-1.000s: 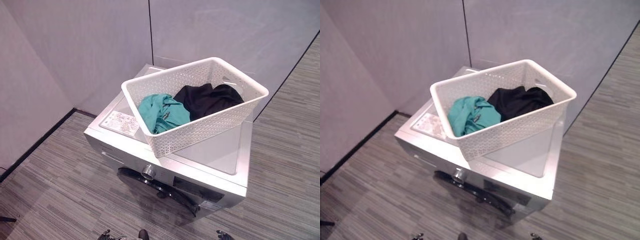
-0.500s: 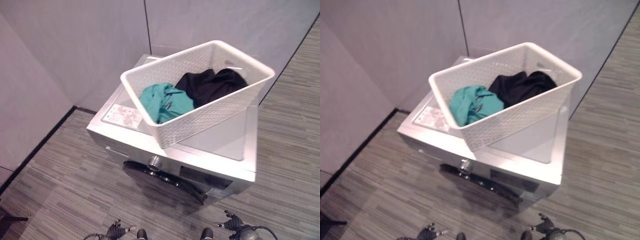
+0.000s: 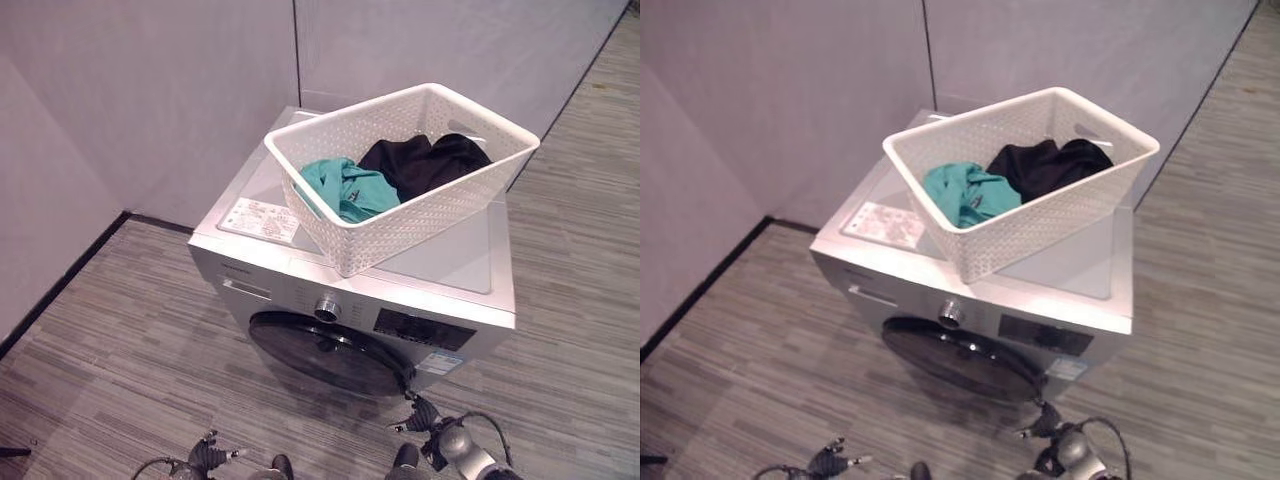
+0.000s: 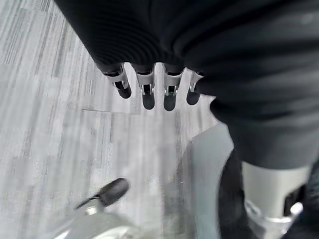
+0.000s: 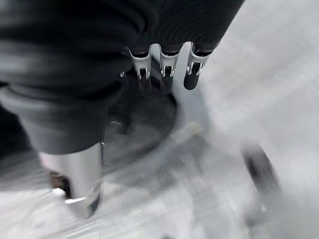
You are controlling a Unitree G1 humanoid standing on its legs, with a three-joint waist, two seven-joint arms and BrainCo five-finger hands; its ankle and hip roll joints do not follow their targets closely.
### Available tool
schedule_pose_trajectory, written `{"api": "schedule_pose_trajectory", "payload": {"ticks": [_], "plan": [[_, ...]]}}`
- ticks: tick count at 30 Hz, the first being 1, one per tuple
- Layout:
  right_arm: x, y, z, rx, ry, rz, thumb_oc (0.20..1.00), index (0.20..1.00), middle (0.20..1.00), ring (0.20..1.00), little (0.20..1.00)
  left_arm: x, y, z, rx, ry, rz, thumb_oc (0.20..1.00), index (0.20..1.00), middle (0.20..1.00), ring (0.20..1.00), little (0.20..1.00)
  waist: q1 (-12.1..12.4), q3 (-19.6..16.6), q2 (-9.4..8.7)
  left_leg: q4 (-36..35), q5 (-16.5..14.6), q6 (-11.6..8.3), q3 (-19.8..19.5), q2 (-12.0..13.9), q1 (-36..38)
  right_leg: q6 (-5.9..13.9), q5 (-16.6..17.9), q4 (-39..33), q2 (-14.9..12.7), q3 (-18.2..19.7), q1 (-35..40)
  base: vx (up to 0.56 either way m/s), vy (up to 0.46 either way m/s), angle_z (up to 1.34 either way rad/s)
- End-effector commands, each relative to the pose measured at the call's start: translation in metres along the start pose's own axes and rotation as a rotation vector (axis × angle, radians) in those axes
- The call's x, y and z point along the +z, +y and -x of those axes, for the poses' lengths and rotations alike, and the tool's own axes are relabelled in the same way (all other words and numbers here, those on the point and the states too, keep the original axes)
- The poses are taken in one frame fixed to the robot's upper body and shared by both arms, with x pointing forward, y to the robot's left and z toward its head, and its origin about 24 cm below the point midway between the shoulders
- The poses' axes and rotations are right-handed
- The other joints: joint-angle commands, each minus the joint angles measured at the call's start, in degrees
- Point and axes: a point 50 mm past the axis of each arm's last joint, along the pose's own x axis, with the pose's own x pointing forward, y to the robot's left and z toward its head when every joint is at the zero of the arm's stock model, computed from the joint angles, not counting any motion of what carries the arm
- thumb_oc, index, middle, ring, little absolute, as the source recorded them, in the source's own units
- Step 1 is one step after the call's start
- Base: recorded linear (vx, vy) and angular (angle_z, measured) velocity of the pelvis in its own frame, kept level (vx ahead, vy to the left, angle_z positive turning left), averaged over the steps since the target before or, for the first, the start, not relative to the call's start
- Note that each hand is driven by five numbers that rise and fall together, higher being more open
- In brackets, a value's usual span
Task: Grab the laundry basket,head to the washer,open it,put in the laundry and shut it.
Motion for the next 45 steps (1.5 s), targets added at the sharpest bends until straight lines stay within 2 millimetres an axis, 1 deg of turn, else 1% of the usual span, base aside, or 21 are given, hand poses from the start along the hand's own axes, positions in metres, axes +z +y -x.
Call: {"api": "schedule_pose_trajectory", "payload": {"ticks": [1, 2, 3, 5, 8, 9, 10, 11, 12, 13, 14, 17, 21, 27, 32, 35, 38, 40, 41, 42, 45], "plan": [[0.015, -0.039, 0.003, -0.084, -0.085, 0.151, 1.000, 1.000, 1.000, 1.000, 1.000, 0.005, -0.002, -0.003, -0.002, 0.006, -0.027, 1.000, 1.000, 1.000, 1.000, 1.000, 1.7, -0.7, 1.37, 4.4, -5.6, 1.59, -4.7, 0.3, -3.2, 0.56, -4.0, -0.6, -0.7, 0.6, 4.1, 0.00, -0.264, -0.28], [0.025, -0.052, 0.017, -0.109, -0.185, 0.169, 1.000, 1.000, 1.000, 1.000, 1.000, 0.005, 0.003, -0.004, 0.023, 0.006, 0.000, 1.000, 1.000, 1.000, 1.000, 1.000, 1.9, -1.1, -0.01, 3.9, -3.9, -0.30, -4.5, 2.8, -3.9, 0.21, -4.4, -3.5, 1.0, 0.0, 5.5, 0.00, -0.211, -0.17], [0.025, -0.053, 0.017, -0.109, -0.183, 0.169, 1.000, 1.000, 1.000, 1.000, 1.000, 0.005, 0.002, -0.004, 0.022, 0.006, -0.001, 1.000, 1.000, 1.000, 1.000, 1.000, 1.8, -1.1, 0.06, 3.8, -3.8, -0.37, -4.6, 2.8, -3.8, 0.15, -4.4, -3.6, 1.1, -0.1, 5.6, 0.03, -0.268, -0.08], [0.027, -0.056, 0.023, -0.109, -0.212, 0.190, 1.000, 1.000, 1.000, 1.000, 1.000, 0.007, 0.000, -0.004, 0.008, -0.004, -0.023, 1.000, 1.000, 1.000, 1.000, 1.000, 1.6, -1.6, -0.26, 2.3, -3.1, -1.16, -4.9, 3.7, -3.2, 0.22, -4.7, -5.2, 2.1, -1.6, 7.3, 0.06, -0.111, 0.09], [0.037, -0.056, 0.030, -0.089, -0.276, 0.222, 1.000, 1.000, 1.000, 1.000, 1.000, 0.008, -0.003, -0.003, -0.001, -0.018, -0.030, 1.000, 1.000, 1.000, 1.000, 1.000, 1.3, -2.4, -0.24, 0.6, -2.4, -1.82, -5.2, 4.3, -2.1, 0.31, -4.8, -6.9, 3.1, -2.8, 8.9, 0.07, -0.085, 0.29], [0.043, -0.053, 0.033, -0.080, -0.313, 0.218, 1.000, 1.000, 1.000, 1.000, 1.000, 0.007, -0.005, -0.003, -0.003, -0.018, -0.023, 1.000, 1.000, 1.000, 1.000, 1.000, 1.5, -2.7, -0.23, 0.3, -2.3, -2.10, -5.1, 4.6, -1.8, 0.31, -5.1, -7.1, 3.3, -3.0, 9.2, 0.04, -0.048, 0.22], [0.043, -0.053, 0.033, -0.079, -0.312, 0.218, 1.000, 1.000, 1.000, 1.000, 1.000, 0.007, -0.005, -0.003, -0.003, -0.018, -0.023, 1.000, 1.000, 1.000, 1.000, 1.000, 1.5, -2.8, -0.21, 0.3, -2.3, -2.12, -5.1, 4.6, -1.7, 0.30, -5.2, -7.1, 3.4, -3.0, 9.3, 0.04, -0.037, 0.17], [0.048, -0.052, 0.034, -0.075, -0.337, 0.222, 1.000, 1.000, 1.000, 1.000, 1.000, 0.006, -0.007, -0.002, -0.007, -0.016, -0.021, 1.000, 1.000, 1.000, 1.000, 1.000, 1.6, -2.9, -0.19, 0.2, -2.3, -2.26, -4.9, 4.7, -1.6, 0.34, -5.2, -7.2, 3.4, -3.2, 9.4, 0.04, -0.020, 0.01], [0.054, -0.048, 0.034, -0.066, -0.364, 0.212, 1.000, 1.000, 1.000, 1.000, 1.000, 0.005, -0.010, -0.002, -0.012, -0.014, -0.015, 1.000, 1.000, 1.000, 1.000, 1.000, 1.8, -3.0, -0.18, 0.1, -2.4, -2.38, -4.7, 4.8, -1.2, 0.36, -5.3, -7.2, 3.5, -3.1, 9.6, 0.04, -0.019, 0.01], [0.054, -0.048, 0.034, -0.066, -0.364, 0.212, 1.000, 1.000, 1.000, 1.000, 1.000, 0.005, -0.010, -0.002, -0.012, -0.014, -0.015, 1.000, 1.000, 1.000, 1.000, 1.000, 1.8, -3.0, -0.18, 0.1, -2.4, -2.39, -4.7, 4.8, -1.2, 0.36, -5.3, -7.2, 3.5, -3.1, 9.6, 0.04, -0.009, 0.01], [0.061, -0.044, 0.032, -0.055, -0.392, 0.186, 1.000, 1.000, 1.000, 1.000, 1.000, 0.001, -0.012, -0.001, -0.013, -0.005, -0.008, 1.000, 1.000, 1.000, 1.000, 1.000, 1.9, -3.0, -0.01, 0.1, -2.5, -2.47, -4.6, 4.9, -1.0, 0.31, -5.4, -7.2, 3.5, -2.7, 9.4, 0.00, 0.000, 0.00], [0.066, -0.039, 0.029, -0.049, -0.406, 0.178, 1.000, 1.000, 1.000, 1.000, 1.000, 0.000, -0.013, -0.001, -0.010, 0.001, 0.000, 1.000, 1.000, 1.000, 1.000, 1.000, 2.2, -3.0, 0.19, 0.0, -2.6, -2.49, -4.5, 5.0, -0.8, 0.38, -5.5, -7.2, 3.4, -2.6, 9.4, 0.00, 0.000, 0.00], [0.072, -0.032, 0.023, -0.047, -0.412, 0.164, 1.000, 1.000, 1.000, 1.000, 1.000, 0.000, -0.014, 0.000, 0.000, -0.008, 0.031, 1.000, 1.000, 1.000, 1.000, 1.000, 2.9, -2.7, 0.55, 0.0, -2.6, -2.48, -5.0, 4.8, -0.9, 0.41, -5.5, -7.2, 3.3, -2.8, 9.3, 0.00, 0.000, 0.00], [0.074, -0.030, 0.022, -0.046, -0.423, 0.152, 1.000, 1.000, 1.000, 1.000, 1.000, 0.003, -0.011, 0.001, 0.017, -0.032, 0.095, 1.000, 1.000, 1.000, 1.000, 1.000, 3.6, -2.2, 0.91, 0.0, -2.6, -2.39, -6.0, 4.4, -1.5, 0.57, -5.5, -7.2, 3.0, -2.9, 9.1, 0.01, 0.005, 0.08], [0.069, -0.038, 0.021, -0.060, -0.406, 0.220, 1.000, 1.000, 1.000, 1.000, 1.000, 0.011, -0.008, 0.002, 0.016, -0.086, 0.163, 1.000, 1.000, 1.000, 1.000, 1.000, 4.3, -1.1, 1.33, 0.0, -2.0, -2.07, -8.2, 3.1, -3.6, 0.83, -5.1, -7.2, 2.1, -4.2, 8.8, -0.01, 0.003, 0.22], [0.063, -0.052, 0.020, -0.093, -0.369, 0.306, 1.000, 1.000, 1.000, 1.000, 1.000, 0.016, -0.003, 0.003, 0.021, -0.119, 0.214, 1.000, 1.000, 1.000, 1.000, 1.000, 4.9, -0.1, 1.62, 0.0, -1.5, -1.86, -9.6, 2.3, -5.6, 1.07, -4.4, -7.2, 1.3, -5.6, 8.3, -0.03, -0.008, 0.28], [0.058, -0.060, 0.018, -0.107, -0.336, 0.362, 1.000, 1.000, 1.000, 1.000, 1.000, 0.020, -0.001, 0.003, 0.024, -0.139, 0.227, 1.000, 1.000, 1.000, 1.000, 1.000, 5.2, 0.8, 1.83, 0.0, -1.1, -1.58, -10.4, 1.6, -7.0, 1.39, -3.9, -7.2, 0.6, -6.3, 7.7, -0.03, 0.000, 0.24], [0.058, -0.060, 0.018, -0.108, -0.336, 0.363, 1.000, 1.000, 1.000, 1.000, 1.000, 0.020, -0.001, 0.003, 0.024, -0.139, 0.228, 1.000, 1.000, 1.000, 1.000, 1.000, 5.1, 0.8, 1.82, 0.0, -1.0, -1.56, -10.5, 1.6, -7.1, 1.41, -3.8, -7.2, 0.6, -6.4, 7.7, -0.03, 0.010, 0.11], [0.057, -0.064, 0.014, -0.111, -0.318, 0.384, 1.000, 1.000, 1.000, 1.000, 1.000, 0.026, 0.001, 0.002, 0.026, -0.164, 0.232, 1.000, 1.000, 1.000, 1.000, 1.000, 5.5, 1.8, 2.23, 0.0, -0.5, -1.34, -11.0, 1.1, -8.8, 1.59, -3.3, -7.2, 0.0, -6.8, 6.5, -0.05, 0.015, 0.16], [0.058, -0.064, 0.014, -0.111, -0.318, 0.384, 1.000, 1.000, 1.000, 1.000, 1.000, 0.026, 0.001, 0.002, 0.026, -0.164, 0.233, 1.000, 1.000, 1.000, 1.000, 1.000, 5.5, 1.8, 2.21, 0.0, -0.5, -1.33, -11.1, 1.0, -8.9, 1.59, -3.2, -7.2, 0.0, -6.8, 6.4, -0.08, 0.017, 0.19], [0.066, -0.061, 0.005, -0.106, -0.318, 0.412, 1.000, 1.000, 1.000, 1.000, 1.000, 0.036, 0.000, 0.001, 0.022, -0.189, 0.240, 1.000, 1.000, 1.000, 1.000, 1.000, 5.9, 3.0, 2.83, 0.0, 0.3, -1.19, -11.9, 0.6, -11.1, 1.64, -2.6, -7.2, -0.5, -7.0, 4.8, -0.06, 0.011, 0.12]]}}
